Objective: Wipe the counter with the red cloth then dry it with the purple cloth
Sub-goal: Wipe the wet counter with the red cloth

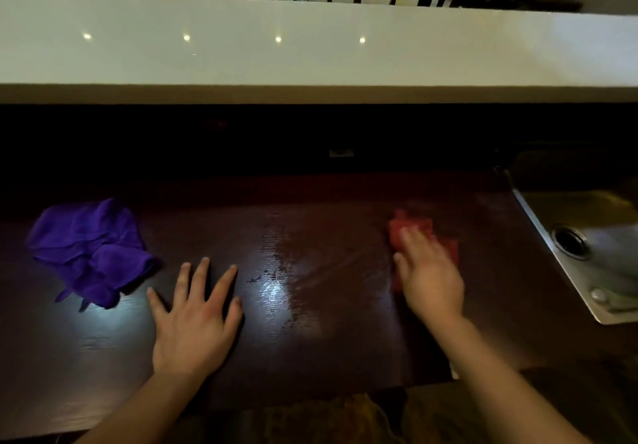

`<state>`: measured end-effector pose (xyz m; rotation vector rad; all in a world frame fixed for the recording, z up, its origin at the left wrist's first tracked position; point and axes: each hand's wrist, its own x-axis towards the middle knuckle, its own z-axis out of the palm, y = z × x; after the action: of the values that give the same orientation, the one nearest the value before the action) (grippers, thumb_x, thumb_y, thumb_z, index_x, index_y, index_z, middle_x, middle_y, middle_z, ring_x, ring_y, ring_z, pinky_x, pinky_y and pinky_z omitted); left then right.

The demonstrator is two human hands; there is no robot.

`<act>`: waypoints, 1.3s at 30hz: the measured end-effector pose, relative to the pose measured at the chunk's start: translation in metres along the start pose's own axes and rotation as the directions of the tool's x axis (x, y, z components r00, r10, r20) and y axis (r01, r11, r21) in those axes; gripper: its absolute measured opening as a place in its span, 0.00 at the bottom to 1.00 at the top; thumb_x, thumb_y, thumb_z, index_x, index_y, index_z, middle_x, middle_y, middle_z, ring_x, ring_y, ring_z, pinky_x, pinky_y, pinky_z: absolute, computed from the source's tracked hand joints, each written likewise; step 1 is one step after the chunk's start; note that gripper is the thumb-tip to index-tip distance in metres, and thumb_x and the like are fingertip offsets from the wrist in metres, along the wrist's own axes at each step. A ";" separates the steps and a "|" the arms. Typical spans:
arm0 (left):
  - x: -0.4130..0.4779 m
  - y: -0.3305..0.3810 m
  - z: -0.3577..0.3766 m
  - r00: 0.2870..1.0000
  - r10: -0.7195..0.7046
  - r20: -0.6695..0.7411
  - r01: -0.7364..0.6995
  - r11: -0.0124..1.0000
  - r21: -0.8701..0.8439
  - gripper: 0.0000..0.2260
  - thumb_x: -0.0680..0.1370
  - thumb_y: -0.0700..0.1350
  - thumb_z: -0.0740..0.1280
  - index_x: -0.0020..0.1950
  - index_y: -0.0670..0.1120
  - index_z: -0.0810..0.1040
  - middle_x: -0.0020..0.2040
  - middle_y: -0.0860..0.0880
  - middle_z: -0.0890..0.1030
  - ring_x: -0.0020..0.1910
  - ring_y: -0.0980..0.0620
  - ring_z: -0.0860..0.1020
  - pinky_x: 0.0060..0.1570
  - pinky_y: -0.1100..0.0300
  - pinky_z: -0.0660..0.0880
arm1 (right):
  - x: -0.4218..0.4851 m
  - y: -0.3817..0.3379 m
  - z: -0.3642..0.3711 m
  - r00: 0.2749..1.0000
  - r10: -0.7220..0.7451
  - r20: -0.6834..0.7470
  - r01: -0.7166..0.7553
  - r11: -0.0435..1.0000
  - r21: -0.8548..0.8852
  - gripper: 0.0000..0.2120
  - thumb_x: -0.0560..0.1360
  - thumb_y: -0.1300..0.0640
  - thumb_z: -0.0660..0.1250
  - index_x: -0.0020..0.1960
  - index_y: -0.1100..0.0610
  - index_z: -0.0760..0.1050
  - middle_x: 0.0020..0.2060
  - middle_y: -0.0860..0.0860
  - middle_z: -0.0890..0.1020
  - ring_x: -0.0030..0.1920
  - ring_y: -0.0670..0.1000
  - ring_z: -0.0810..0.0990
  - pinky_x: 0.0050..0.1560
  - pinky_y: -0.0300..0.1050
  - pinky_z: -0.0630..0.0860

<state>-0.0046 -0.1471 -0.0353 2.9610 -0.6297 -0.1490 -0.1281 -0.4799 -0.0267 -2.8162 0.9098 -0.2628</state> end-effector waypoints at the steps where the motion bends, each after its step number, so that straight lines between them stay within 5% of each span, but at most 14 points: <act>1: 0.000 0.001 -0.001 1.000 0.000 0.005 0.000 1.000 0.008 0.29 0.76 0.63 0.44 0.77 0.59 0.62 0.79 0.45 0.61 0.79 0.44 0.52 0.70 0.28 0.47 | -0.028 -0.006 0.003 0.993 -0.120 0.004 0.120 0.993 -0.010 0.23 0.78 0.50 0.64 0.73 0.53 0.68 0.71 0.52 0.72 0.71 0.57 0.70 0.70 0.53 0.68; 3: 0.000 0.003 -0.003 1.000 0.002 0.010 -0.002 1.000 0.026 0.30 0.76 0.63 0.43 0.77 0.58 0.61 0.79 0.44 0.60 0.79 0.43 0.52 0.69 0.28 0.48 | -0.080 0.000 -0.001 0.951 -0.295 0.087 0.296 0.955 0.005 0.24 0.78 0.45 0.60 0.73 0.48 0.67 0.72 0.46 0.71 0.71 0.51 0.69 0.72 0.48 0.64; 5: 0.000 0.005 -0.004 1.000 0.013 0.013 -0.014 0.998 0.056 0.31 0.76 0.63 0.43 0.76 0.56 0.63 0.78 0.42 0.62 0.78 0.41 0.55 0.68 0.28 0.51 | -0.090 0.035 -0.009 0.948 -0.305 0.097 0.304 0.952 0.021 0.24 0.79 0.44 0.57 0.73 0.48 0.67 0.71 0.45 0.70 0.72 0.49 0.68 0.73 0.45 0.60; 8: 0.004 0.005 -0.006 0.999 0.037 0.040 -0.041 0.993 0.110 0.33 0.75 0.64 0.42 0.76 0.53 0.65 0.77 0.39 0.63 0.77 0.37 0.56 0.65 0.26 0.56 | -0.056 0.091 -0.018 1.000 -0.011 0.024 0.012 0.999 -0.045 0.23 0.80 0.49 0.61 0.73 0.54 0.67 0.71 0.52 0.73 0.72 0.55 0.69 0.71 0.52 0.65; 13: 0.005 0.013 -0.002 0.999 -0.016 0.040 0.016 1.000 0.006 0.31 0.79 0.66 0.43 0.76 0.54 0.62 0.79 0.41 0.56 0.78 0.39 0.47 0.69 0.27 0.48 | 0.026 0.093 -0.024 0.926 0.377 -0.003 -0.377 0.926 0.022 0.27 0.80 0.47 0.57 0.76 0.56 0.60 0.75 0.55 0.66 0.74 0.61 0.63 0.73 0.57 0.62; 15: 0.003 0.014 0.002 0.999 -0.043 0.019 0.044 0.998 -0.039 0.32 0.78 0.69 0.45 0.76 0.55 0.61 0.79 0.42 0.55 0.79 0.41 0.45 0.71 0.29 0.42 | 0.028 0.060 -0.014 0.955 0.296 0.022 -0.297 0.955 0.013 0.27 0.81 0.46 0.57 0.77 0.54 0.59 0.76 0.52 0.64 0.75 0.60 0.62 0.73 0.55 0.62; 17: 0.003 0.013 0.006 0.999 -0.044 -0.018 0.043 0.997 -0.059 0.32 0.76 0.69 0.44 0.75 0.55 0.63 0.79 0.42 0.57 0.79 0.41 0.47 0.71 0.30 0.43 | 0.004 0.027 -0.002 0.999 0.007 0.044 -0.007 1.000 -0.009 0.26 0.80 0.47 0.59 0.76 0.53 0.62 0.75 0.51 0.66 0.74 0.58 0.65 0.73 0.54 0.64; 20: 0.003 0.009 0.010 0.998 -0.034 -0.047 0.031 0.997 -0.072 0.31 0.77 0.68 0.44 0.73 0.55 0.65 0.78 0.43 0.60 0.78 0.41 0.49 0.71 0.29 0.46 | -0.029 0.025 -0.001 0.937 -0.329 0.114 0.330 0.944 0.009 0.25 0.79 0.46 0.59 0.73 0.54 0.67 0.72 0.51 0.71 0.73 0.55 0.68 0.72 0.53 0.67; 25: 0.004 0.011 0.014 0.998 -0.045 -0.040 0.044 0.999 -0.032 0.30 0.77 0.67 0.44 0.74 0.55 0.64 0.77 0.42 0.60 0.78 0.41 0.50 0.71 0.30 0.45 | 0.040 0.070 -0.007 0.998 0.043 0.044 -0.042 0.999 -0.032 0.25 0.80 0.49 0.59 0.74 0.58 0.64 0.72 0.56 0.70 0.73 0.58 0.67 0.72 0.53 0.62; 28: 0.005 0.010 0.014 0.997 -0.054 -0.046 0.053 0.998 -0.024 0.29 0.78 0.66 0.45 0.73 0.55 0.64 0.77 0.42 0.61 0.78 0.41 0.50 0.72 0.30 0.45 | 0.093 0.039 0.001 0.990 0.126 0.063 -0.125 0.992 -0.020 0.27 0.81 0.48 0.56 0.76 0.58 0.59 0.75 0.56 0.65 0.74 0.61 0.62 0.74 0.55 0.61; 33: 0.004 0.012 0.009 0.997 -0.057 -0.047 0.055 0.997 -0.047 0.27 0.78 0.64 0.47 0.73 0.55 0.66 0.77 0.43 0.62 0.78 0.41 0.51 0.72 0.32 0.45 | 0.091 -0.053 0.022 0.982 -0.146 0.123 0.146 0.989 0.010 0.27 0.81 0.48 0.56 0.77 0.56 0.58 0.76 0.54 0.64 0.75 0.59 0.61 0.75 0.52 0.58; 36: 0.004 0.012 0.008 0.997 -0.059 -0.050 0.055 0.996 -0.063 0.26 0.78 0.62 0.47 0.73 0.55 0.67 0.77 0.43 0.63 0.78 0.42 0.51 0.72 0.32 0.45 | 0.026 -0.070 0.022 0.861 -0.478 0.172 0.474 0.878 0.064 0.26 0.80 0.46 0.56 0.75 0.54 0.63 0.73 0.51 0.69 0.74 0.56 0.65 0.74 0.53 0.62; 38: 0.003 0.011 0.008 0.997 -0.056 -0.049 0.053 0.996 -0.068 0.26 0.78 0.62 0.48 0.72 0.55 0.67 0.77 0.43 0.63 0.78 0.42 0.52 0.72 0.32 0.46 | 0.015 -0.044 0.016 0.835 -0.533 0.137 0.530 0.846 0.060 0.24 0.78 0.47 0.59 0.72 0.55 0.69 0.70 0.52 0.74 0.71 0.56 0.71 0.71 0.55 0.67; 39: 0.004 0.012 0.008 0.997 -0.055 -0.054 0.052 0.996 -0.071 0.26 0.78 0.62 0.48 0.72 0.55 0.67 0.76 0.42 0.63 0.78 0.42 0.52 0.72 0.32 0.46 | 0.022 -0.027 0.014 0.878 -0.470 0.094 0.468 0.883 0.045 0.23 0.78 0.49 0.62 0.71 0.57 0.70 0.69 0.54 0.75 0.70 0.57 0.72 0.70 0.55 0.68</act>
<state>-0.0069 -0.1600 -0.0424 2.9049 -0.5274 -0.0906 -0.0924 -0.4696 -0.0324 -2.9571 0.1840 -0.1808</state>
